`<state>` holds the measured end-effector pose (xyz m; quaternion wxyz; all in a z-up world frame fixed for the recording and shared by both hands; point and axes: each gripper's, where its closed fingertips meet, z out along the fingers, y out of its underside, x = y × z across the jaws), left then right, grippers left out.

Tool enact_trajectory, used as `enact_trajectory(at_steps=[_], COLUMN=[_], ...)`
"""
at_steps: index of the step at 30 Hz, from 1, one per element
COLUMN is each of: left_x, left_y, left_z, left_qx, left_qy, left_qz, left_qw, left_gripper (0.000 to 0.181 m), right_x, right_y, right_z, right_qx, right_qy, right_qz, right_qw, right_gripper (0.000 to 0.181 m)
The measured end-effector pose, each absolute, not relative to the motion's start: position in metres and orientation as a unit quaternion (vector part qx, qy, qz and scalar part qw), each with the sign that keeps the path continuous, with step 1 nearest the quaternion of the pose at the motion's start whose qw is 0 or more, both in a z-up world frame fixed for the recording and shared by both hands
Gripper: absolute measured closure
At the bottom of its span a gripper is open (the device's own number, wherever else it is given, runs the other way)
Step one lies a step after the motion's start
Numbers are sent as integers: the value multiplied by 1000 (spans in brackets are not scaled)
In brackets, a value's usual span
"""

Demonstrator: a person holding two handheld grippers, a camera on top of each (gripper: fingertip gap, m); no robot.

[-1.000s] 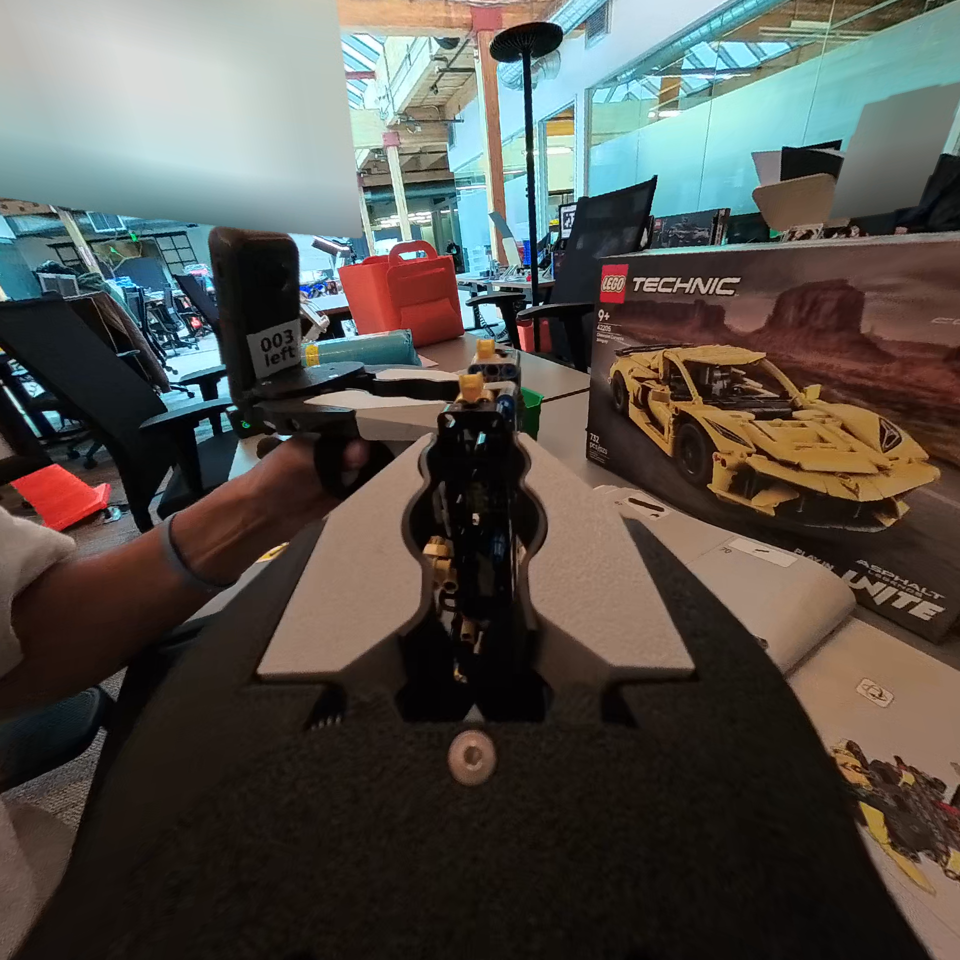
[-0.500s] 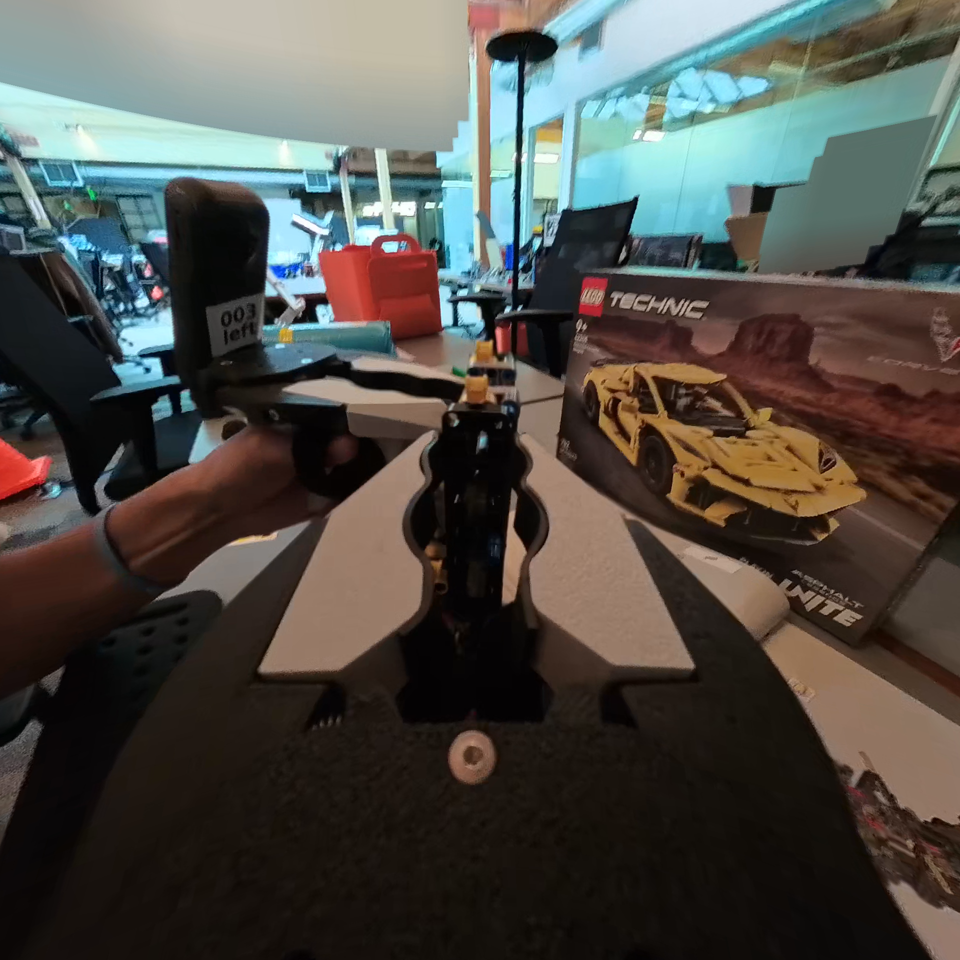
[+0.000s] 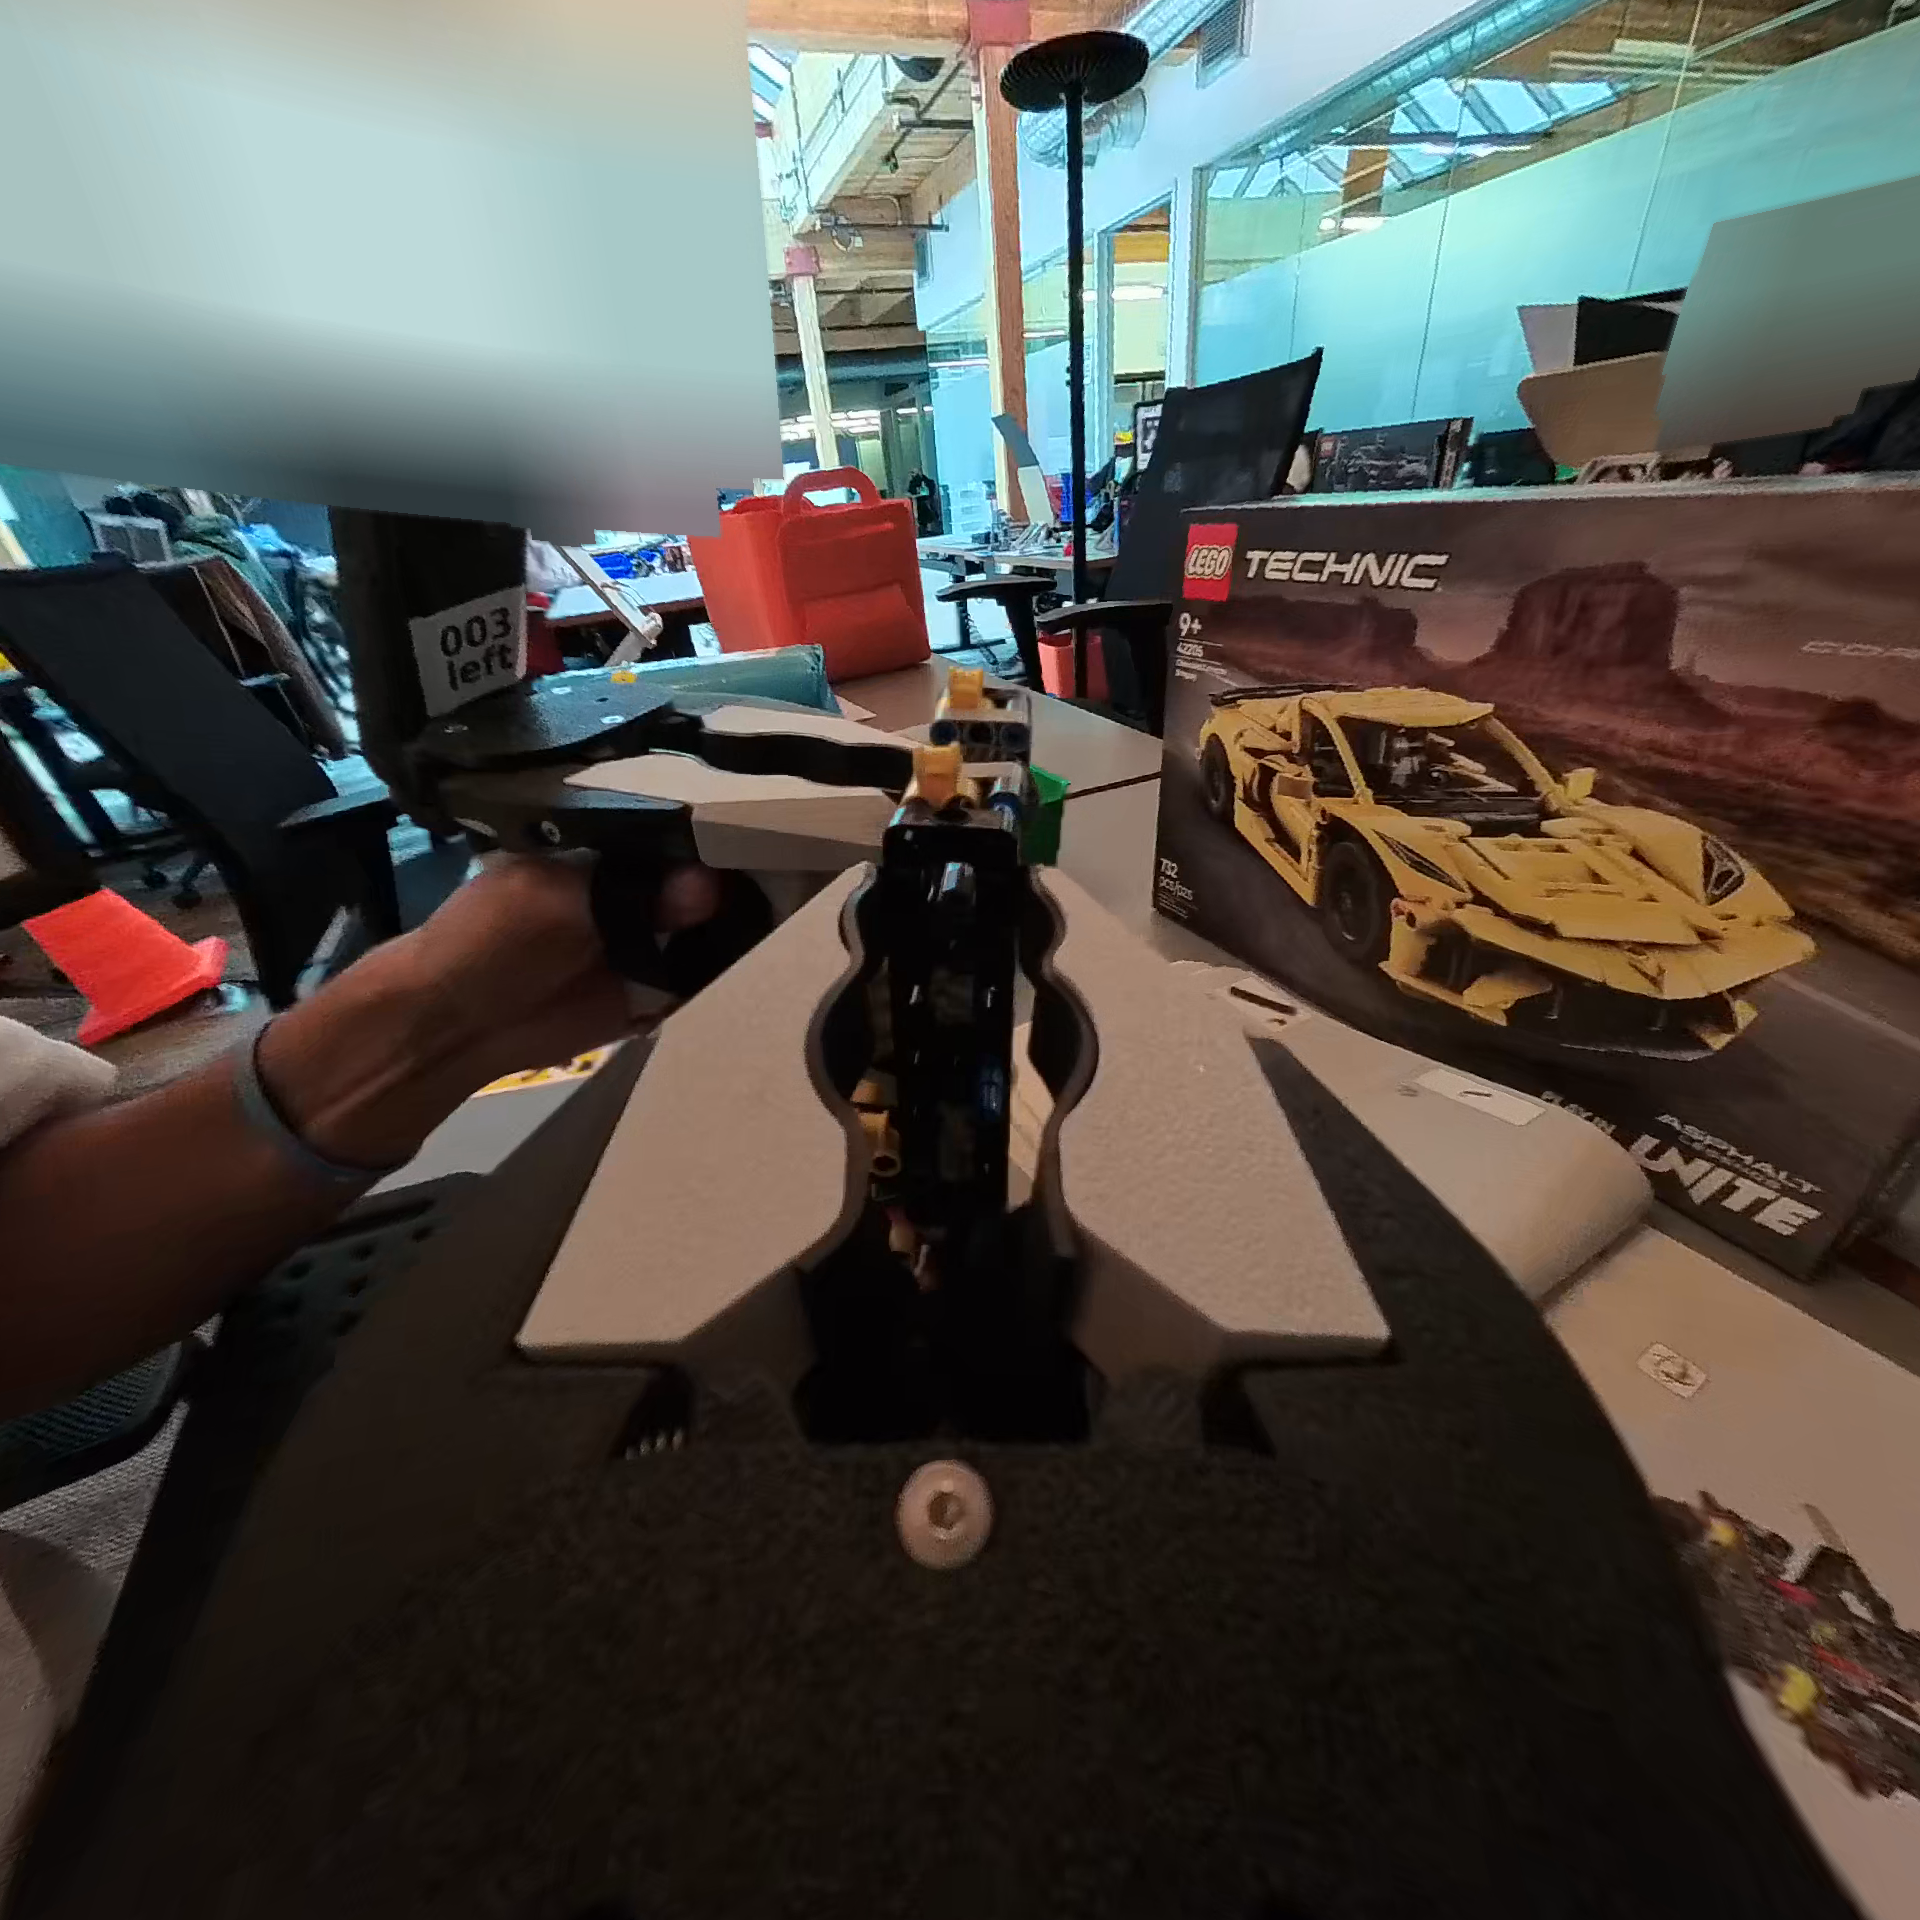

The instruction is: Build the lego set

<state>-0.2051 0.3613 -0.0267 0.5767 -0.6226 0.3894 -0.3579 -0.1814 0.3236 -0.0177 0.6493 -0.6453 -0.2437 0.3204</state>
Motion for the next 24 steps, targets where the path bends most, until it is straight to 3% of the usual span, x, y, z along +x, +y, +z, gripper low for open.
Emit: enact_trajectory(at_steps=[24], left_x=[-210], left_y=[381], left_z=[-29], left_qx=[-637], left_qy=[335], left_qz=[-408], left_qw=[562], left_gripper=[149], right_x=[-186], right_y=[344], right_z=[-15], right_qx=[-642], right_qy=[-216], right_qz=[342], right_qw=[652], right_gripper=[157])
